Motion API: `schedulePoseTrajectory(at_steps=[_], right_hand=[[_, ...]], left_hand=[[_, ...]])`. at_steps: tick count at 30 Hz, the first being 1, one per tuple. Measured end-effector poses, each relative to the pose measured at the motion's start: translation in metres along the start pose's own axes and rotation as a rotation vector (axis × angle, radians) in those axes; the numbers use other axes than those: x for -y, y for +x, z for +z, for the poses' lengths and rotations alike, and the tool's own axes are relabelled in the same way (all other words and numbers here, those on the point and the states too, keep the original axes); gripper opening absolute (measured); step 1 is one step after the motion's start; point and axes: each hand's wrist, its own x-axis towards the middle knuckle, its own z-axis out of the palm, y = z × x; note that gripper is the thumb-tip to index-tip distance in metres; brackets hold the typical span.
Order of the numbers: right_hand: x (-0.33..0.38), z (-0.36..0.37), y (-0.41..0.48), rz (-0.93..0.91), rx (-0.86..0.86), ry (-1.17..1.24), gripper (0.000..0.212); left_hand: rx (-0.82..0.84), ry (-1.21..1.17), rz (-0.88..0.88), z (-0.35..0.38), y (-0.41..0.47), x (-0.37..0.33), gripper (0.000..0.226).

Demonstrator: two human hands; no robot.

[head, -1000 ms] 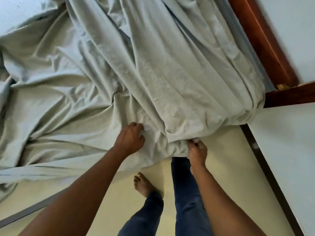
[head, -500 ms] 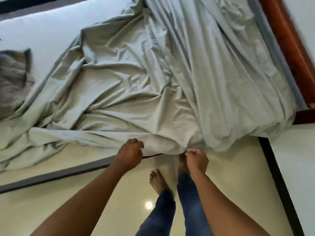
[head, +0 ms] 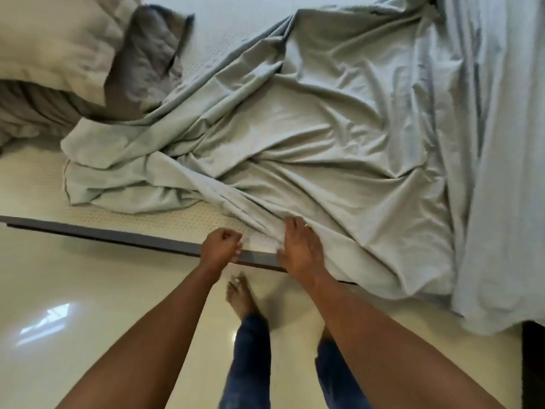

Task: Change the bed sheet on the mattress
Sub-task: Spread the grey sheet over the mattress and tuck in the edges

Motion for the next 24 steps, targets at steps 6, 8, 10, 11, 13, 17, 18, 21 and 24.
schedulePoseTrajectory(at_steps=[6,8,10,11,13,17,18,21,24], right_hand=[[0.036,0.021,-0.007,-0.205,0.039,0.08,0.025],[0.058,0.03,-0.036,-0.369,0.388,0.121,0.022],[0.076,0.041,-0.051,-0.391,0.562,0.152,0.021],[0.083,0.047,-0.052,-0.392,0.601,0.167,0.023],[0.095,0.051,-0.038,-0.38,0.681,0.137,0.026],[0.126,0.028,0.011,-0.301,0.534,0.143,0.02],[0.133,0.016,0.027,-0.263,0.469,0.186,0.021],[0.148,-0.026,0.075,-0.155,0.303,0.226,0.021],[0.154,-0.071,0.116,-0.071,0.173,0.218,0.019]], left_hand=[[-0.008,-0.207,-0.065,-0.023,0.032,-0.021,0.067],[-0.12,0.045,-0.071,-0.036,0.03,-0.004,0.06],[-0.188,0.194,-0.094,-0.056,0.022,0.02,0.046],[-0.2,0.223,-0.131,-0.07,0.016,0.033,0.042],[-0.193,0.254,-0.24,-0.1,0.013,0.066,0.035],[0.036,0.352,-0.467,-0.153,0.016,0.095,0.026],[0.115,0.426,-0.484,-0.162,0.018,0.089,0.028],[0.256,0.637,-0.411,-0.179,0.027,0.045,0.04],[0.262,0.766,-0.23,-0.185,0.048,-0.014,0.042]])
